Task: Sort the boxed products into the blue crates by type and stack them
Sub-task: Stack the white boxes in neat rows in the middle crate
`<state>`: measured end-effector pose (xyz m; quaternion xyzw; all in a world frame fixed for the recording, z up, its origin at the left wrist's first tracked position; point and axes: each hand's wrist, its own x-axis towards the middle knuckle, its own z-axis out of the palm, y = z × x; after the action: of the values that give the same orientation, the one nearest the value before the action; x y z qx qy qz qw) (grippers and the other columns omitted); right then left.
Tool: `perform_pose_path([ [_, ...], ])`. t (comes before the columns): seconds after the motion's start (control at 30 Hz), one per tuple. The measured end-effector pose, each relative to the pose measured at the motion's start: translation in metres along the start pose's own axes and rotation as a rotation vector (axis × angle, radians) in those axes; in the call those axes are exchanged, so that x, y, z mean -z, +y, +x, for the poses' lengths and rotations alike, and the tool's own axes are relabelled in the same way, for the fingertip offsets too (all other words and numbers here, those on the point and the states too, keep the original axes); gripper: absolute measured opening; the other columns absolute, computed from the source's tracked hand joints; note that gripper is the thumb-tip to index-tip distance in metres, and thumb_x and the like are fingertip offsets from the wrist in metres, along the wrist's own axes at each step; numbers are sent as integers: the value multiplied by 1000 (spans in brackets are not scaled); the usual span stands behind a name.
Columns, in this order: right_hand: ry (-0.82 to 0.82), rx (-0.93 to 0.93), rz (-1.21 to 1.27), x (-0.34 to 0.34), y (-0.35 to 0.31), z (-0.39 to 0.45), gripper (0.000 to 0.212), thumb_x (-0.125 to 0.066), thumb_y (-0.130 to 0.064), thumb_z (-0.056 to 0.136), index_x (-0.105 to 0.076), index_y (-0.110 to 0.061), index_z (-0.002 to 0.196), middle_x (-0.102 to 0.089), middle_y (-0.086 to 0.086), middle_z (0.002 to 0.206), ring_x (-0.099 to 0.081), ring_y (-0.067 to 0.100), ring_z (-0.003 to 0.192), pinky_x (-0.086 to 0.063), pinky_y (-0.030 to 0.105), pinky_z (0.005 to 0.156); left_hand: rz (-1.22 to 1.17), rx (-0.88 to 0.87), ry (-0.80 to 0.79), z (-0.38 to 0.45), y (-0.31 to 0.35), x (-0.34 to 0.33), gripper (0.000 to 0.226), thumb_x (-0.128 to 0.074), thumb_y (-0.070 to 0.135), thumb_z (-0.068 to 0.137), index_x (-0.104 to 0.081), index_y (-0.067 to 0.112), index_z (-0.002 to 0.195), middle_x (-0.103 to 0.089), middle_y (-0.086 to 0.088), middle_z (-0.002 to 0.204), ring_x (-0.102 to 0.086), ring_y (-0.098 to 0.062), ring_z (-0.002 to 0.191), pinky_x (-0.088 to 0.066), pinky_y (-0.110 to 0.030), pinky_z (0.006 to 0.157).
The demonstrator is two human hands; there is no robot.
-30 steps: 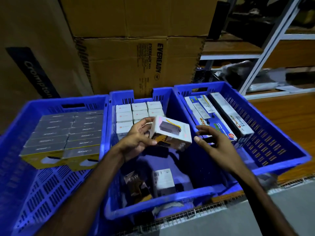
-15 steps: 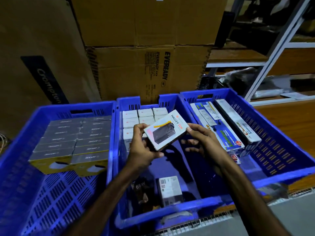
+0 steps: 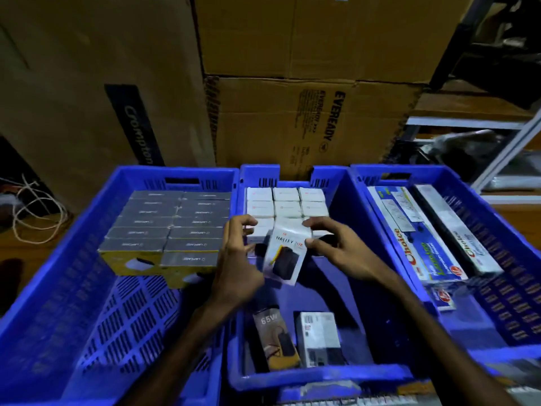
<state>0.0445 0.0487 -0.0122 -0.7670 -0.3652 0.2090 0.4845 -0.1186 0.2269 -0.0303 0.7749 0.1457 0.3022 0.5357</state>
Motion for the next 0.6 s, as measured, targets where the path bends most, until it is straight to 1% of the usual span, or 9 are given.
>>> perform_pose_path([
  [0.07,-49,25,-168,-18,7,12,29,-66,-19,98,-59,-20,127,-68,-6,96,-68,3,71,-53,17,66,-75,37,33,-1,3,5,64,-67,27,53,-48,30,114,-50,-7,129,-57,-17,123,-57,-30,95],
  [0.1,-68,22,-193,-27,10,16,30,-65,-17,99,-57,-20,128,-67,-5,94,-65,0,70,-50,15,65,-100,53,50,-2,4,6,64,-66,23,53,-48,32,113,-50,-6,129,-58,-17,122,-57,-26,93],
  [0.2,-106,42,-248,-50,24,29,34,-66,-22,97,-54,-30,128,-66,0,117,-68,12,92,-57,35,85,-161,109,109,-1,3,8,64,-55,2,55,-49,31,111,-52,-2,128,-61,-18,118,-57,-25,89],
  [0.23,-112,57,-276,-55,29,33,35,-66,-22,96,-53,-31,127,-64,-1,122,-66,14,99,-55,37,90,-177,122,129,-1,1,9,64,-51,0,55,-50,30,111,-53,-2,127,-62,-18,116,-58,-26,89],
  [0.27,-110,70,-304,-60,31,36,35,-67,-21,95,-54,-29,127,-62,-1,125,-64,15,106,-52,33,94,-186,132,144,0,-1,10,64,-48,-2,55,-50,29,111,-54,-2,127,-63,-18,114,-58,-25,88],
  [0.33,-101,96,-337,-67,36,41,36,-68,-14,93,-55,-23,126,-58,2,128,-58,12,113,-44,17,95,-198,143,155,0,-3,11,65,-46,-9,56,-51,28,109,-54,-3,125,-64,-21,111,-58,-24,86],
  [0.4,-79,111,-370,-71,41,46,36,-69,-10,90,-57,-19,123,-56,2,125,-54,8,108,-37,3,88,-203,147,152,1,-5,11,67,-46,-15,58,-51,28,109,-56,-5,123,-65,-25,110,-58,-24,86],
  [0.47,-59,135,-397,-73,46,50,37,-73,-10,86,-58,-20,119,-53,-1,119,-53,7,100,-38,5,83,-184,153,152,1,-5,12,62,-45,-7,56,-52,26,108,-57,-3,120,-66,-23,106,-58,-26,86],
  [0.6,-24,160,-472,-83,52,55,43,-81,-12,79,-56,-18,114,-43,-5,113,-52,8,83,-46,22,75,-128,139,139,1,-8,11,61,-38,-2,54,-56,32,101,-60,-7,119,-69,-19,102,-59,-26,85],
])
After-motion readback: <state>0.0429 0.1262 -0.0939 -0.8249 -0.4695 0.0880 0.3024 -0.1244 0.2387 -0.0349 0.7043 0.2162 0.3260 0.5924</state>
